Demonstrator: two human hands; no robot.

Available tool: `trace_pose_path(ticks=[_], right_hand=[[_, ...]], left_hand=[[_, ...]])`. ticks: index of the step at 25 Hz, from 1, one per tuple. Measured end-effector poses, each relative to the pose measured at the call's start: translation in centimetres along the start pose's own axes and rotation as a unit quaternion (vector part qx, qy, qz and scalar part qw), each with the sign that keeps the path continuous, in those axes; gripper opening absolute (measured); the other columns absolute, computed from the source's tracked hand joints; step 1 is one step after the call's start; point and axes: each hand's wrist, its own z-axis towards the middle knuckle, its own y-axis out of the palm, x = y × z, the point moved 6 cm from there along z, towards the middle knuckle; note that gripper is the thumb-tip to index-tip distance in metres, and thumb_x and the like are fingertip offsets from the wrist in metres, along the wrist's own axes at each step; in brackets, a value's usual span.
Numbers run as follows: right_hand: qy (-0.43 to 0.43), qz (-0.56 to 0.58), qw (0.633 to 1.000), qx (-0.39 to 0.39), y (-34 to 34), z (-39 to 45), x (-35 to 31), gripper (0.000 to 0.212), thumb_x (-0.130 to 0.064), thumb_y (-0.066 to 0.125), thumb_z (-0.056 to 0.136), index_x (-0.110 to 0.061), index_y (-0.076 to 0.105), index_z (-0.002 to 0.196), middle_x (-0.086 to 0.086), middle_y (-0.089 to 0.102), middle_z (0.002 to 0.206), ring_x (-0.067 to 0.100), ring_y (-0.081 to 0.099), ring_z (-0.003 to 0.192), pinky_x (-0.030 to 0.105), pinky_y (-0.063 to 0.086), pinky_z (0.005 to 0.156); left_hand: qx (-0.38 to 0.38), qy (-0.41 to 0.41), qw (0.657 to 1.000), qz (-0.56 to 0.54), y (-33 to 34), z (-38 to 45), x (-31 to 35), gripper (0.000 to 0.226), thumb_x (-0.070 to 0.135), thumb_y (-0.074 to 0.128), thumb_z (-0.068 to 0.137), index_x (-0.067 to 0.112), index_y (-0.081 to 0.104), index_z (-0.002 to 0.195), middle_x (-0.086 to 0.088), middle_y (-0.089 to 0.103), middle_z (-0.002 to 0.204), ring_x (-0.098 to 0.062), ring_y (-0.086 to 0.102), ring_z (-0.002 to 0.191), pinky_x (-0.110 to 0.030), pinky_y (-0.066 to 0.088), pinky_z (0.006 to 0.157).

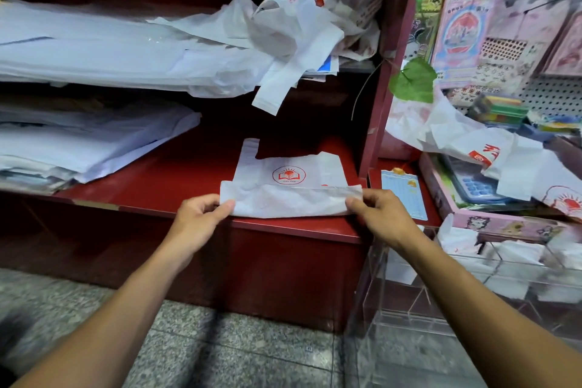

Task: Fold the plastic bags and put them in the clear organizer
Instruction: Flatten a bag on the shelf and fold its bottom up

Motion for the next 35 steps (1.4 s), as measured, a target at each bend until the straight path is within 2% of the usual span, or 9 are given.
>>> trace_pose_path(ticks=[4,7,12,17,19,22,25,30,35], right_hand=[[0.038,0.004,0.999,0.001,0.1,0.6,0.8,0.019,-0.027,0.07,0.084,-0.01,0.065,0.091,-0.001,0.067,0.081,0.013,0.06,0.074,0.032,0.049,0.07],[0.049,-0.025,0.998,-0.019,0.6,0.9,0.8,0.032,-0.017,0.071,0.083,-0.022,0.063,0.114,-0.001,0.07,0.103,0.019,0.067,0.094,0.036,0.056,0.085],[0.042,-0.029,0.999,0.018,0.2,1.3,0.6,0.036,-0.026,0.071,0.085,-0.025,0.058,0.119,0.002,0.067,0.101,0.02,0.064,0.091,0.036,0.055,0.082],[0.073,0.007,0.994,-0.08,1.0,1.3,0.8,0.065,-0.033,0.082,0.071,-0.029,0.052,0.128,0.0,0.066,0.109,0.018,0.065,0.099,0.036,0.053,0.091],[0.059,-0.019,0.99,-0.123,0.8,1.1,0.6,0.064,-0.026,0.083,0.073,-0.028,0.05,0.128,0.001,0.068,0.098,0.016,0.066,0.09,0.032,0.053,0.084],[0.034,-0.048,0.991,-0.124,0.5,0.7,0.1,0.042,-0.014,0.08,0.08,-0.021,0.057,0.115,-0.003,0.067,0.075,0.009,0.062,0.069,0.026,0.048,0.069],[0.026,-0.057,0.994,-0.089,0.9,0.7,-0.1,0.008,-0.024,0.078,0.083,-0.021,0.072,0.087,-0.008,0.069,0.074,0.008,0.061,0.071,0.034,0.052,0.075],[0.076,-0.031,0.995,-0.059,1.5,0.9,0.2,0.03,-0.05,0.08,0.072,-0.022,0.072,0.077,-0.008,0.072,0.08,0.013,0.066,0.086,0.036,0.052,0.084],[0.082,0.062,0.995,-0.003,1.5,1.1,-0.5,0.031,-0.027,0.082,0.076,-0.022,0.063,0.101,-0.006,0.066,0.075,0.014,0.063,0.081,0.031,0.048,0.08]], left_hand=[[-0.022,-0.012,1.0,-0.007,1.1,0.0,0.5,0.019,0.014,0.075,0.085,0.021,0.068,0.102,0.007,0.076,0.088,0.003,0.068,0.082,-0.011,0.045,0.073],[-0.013,-0.01,0.999,0.046,0.9,0.2,0.6,0.043,0.008,0.076,0.083,0.03,0.058,0.116,0.006,0.073,0.081,0.006,0.066,0.078,-0.011,0.04,0.073],[0.009,-0.015,0.999,0.051,0.4,0.4,0.3,0.036,0.009,0.073,0.083,0.025,0.062,0.113,0.002,0.065,0.065,-0.005,0.062,0.069,-0.018,0.039,0.076],[-0.005,-0.019,0.998,0.059,0.1,0.3,0.3,0.044,0.005,0.074,0.082,0.033,0.059,0.113,0.003,0.068,0.068,-0.005,0.065,0.074,-0.018,0.038,0.077],[0.004,-0.017,0.996,0.086,-0.3,0.3,0.1,0.046,0.004,0.074,0.082,0.033,0.058,0.114,0.005,0.068,0.069,-0.006,0.065,0.078,-0.02,0.038,0.079],[0.06,-0.01,0.99,0.124,-1.3,0.3,-0.2,0.033,0.005,0.072,0.084,0.028,0.062,0.106,0.006,0.065,0.07,-0.009,0.061,0.078,-0.024,0.039,0.07],[0.081,-0.005,0.989,0.12,-1.6,0.2,-0.2,0.028,0.004,0.071,0.086,0.024,0.065,0.104,0.006,0.067,0.076,-0.003,0.06,0.078,-0.022,0.041,0.067],[0.085,0.006,0.988,0.128,-1.6,0.7,-0.8,0.006,0.018,0.073,0.085,0.023,0.072,0.081,0.009,0.071,0.077,-0.008,0.065,0.078,-0.025,0.045,0.066],[0.081,0.02,0.986,0.146,-1.7,1.2,-1.5,0.02,0.025,0.07,0.087,0.017,0.067,0.069,0.004,0.07,0.073,-0.019,0.065,0.077,-0.035,0.048,0.068]])
